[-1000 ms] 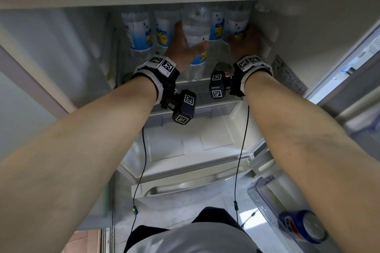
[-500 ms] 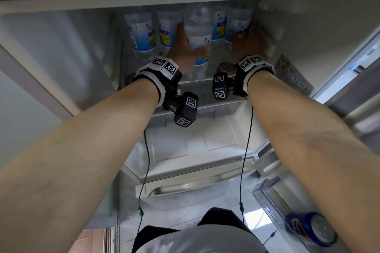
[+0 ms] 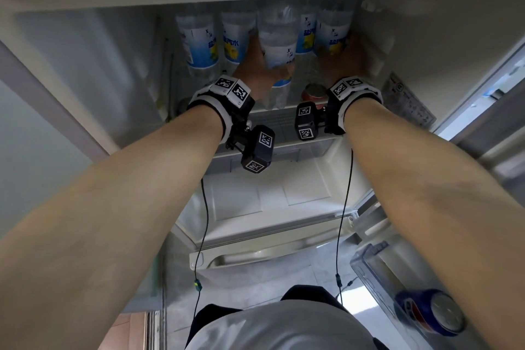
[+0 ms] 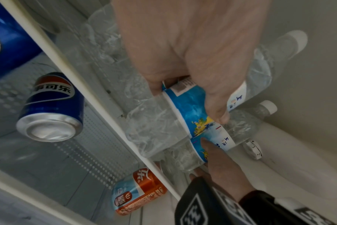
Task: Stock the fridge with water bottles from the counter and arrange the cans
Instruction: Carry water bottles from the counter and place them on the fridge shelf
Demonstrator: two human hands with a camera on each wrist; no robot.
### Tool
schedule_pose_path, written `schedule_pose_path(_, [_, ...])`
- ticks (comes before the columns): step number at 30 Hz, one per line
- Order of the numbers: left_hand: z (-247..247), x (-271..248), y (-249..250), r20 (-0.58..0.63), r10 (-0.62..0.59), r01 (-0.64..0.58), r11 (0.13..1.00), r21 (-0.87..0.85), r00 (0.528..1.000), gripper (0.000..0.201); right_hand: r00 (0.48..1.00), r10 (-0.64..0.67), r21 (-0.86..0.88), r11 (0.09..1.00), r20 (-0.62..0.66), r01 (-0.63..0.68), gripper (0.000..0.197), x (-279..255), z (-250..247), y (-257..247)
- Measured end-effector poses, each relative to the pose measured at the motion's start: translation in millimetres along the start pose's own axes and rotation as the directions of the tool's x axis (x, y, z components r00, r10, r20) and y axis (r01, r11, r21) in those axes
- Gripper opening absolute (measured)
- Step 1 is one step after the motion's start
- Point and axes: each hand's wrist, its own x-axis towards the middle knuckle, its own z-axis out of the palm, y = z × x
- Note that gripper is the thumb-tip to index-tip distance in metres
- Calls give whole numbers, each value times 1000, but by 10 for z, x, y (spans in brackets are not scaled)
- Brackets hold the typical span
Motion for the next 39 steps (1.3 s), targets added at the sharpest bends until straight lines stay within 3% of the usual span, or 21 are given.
schedule_pose_path(4, [-18,-17,-77,34,-44,43,998,42,998,79,995,79,16,997,53,-80,56,-6,-43,-27])
schedule_pose_path(9, [-17,-58,0,38,-88,85,994,62,995,97,995,100,34,994,24,-101,61,-186,-120,-74])
schedule_pose_path(11, [-3,-59,-6,22,-87,86,995,47,996,98,992,121,94,988,-19,-119,53,-325,-123,-91])
schedule_pose_path(14, [20,-65,-29,-44,-47,48,999,21,998,78,991,119,323,942,-67,-92,32,-576,-131,-97])
schedule_pose_path(17, [62,-77,59,2,11,-11,1000,-22,1000,67,995,40,393,917,91,-73,19,-808,-195,-155])
schedule_pose_path(19, [140,-69,146,73,53,-50,998,-43,996,68,982,-25,383,922,189,-50,22,-885,-231,-200])
schedule_pose_path(21, [242,-38,211,121,69,-72,997,15,990,71,973,-6,385,919,230,-85,35,-898,-260,-250])
schedule_pose_path(25, [458,49,281,158,85,-112,979,172,984,62,993,55,397,913,101,-91,47,-818,-283,-380])
schedule_pose_path(28, [513,82,279,226,40,-90,972,215,973,44,997,58,269,961,59,-72,50,-702,-346,-412])
schedule_pose_path(31, [434,45,223,329,-37,-49,967,249,943,54,998,66,184,981,-8,-63,49,-563,-441,-322])
schedule_pose_path(33, [375,1,179,329,-84,-28,946,323,940,59,996,87,184,979,-19,-82,48,-495,-506,-229])
schedule_pose_path(36, [345,-51,143,369,-140,64,976,210,919,48,997,73,256,964,2,-72,54,-448,-525,-171])
schedule_pose_path(39, [370,-104,196,413,-152,108,986,129,898,52,999,45,284,958,6,-44,56,-430,-499,-169])
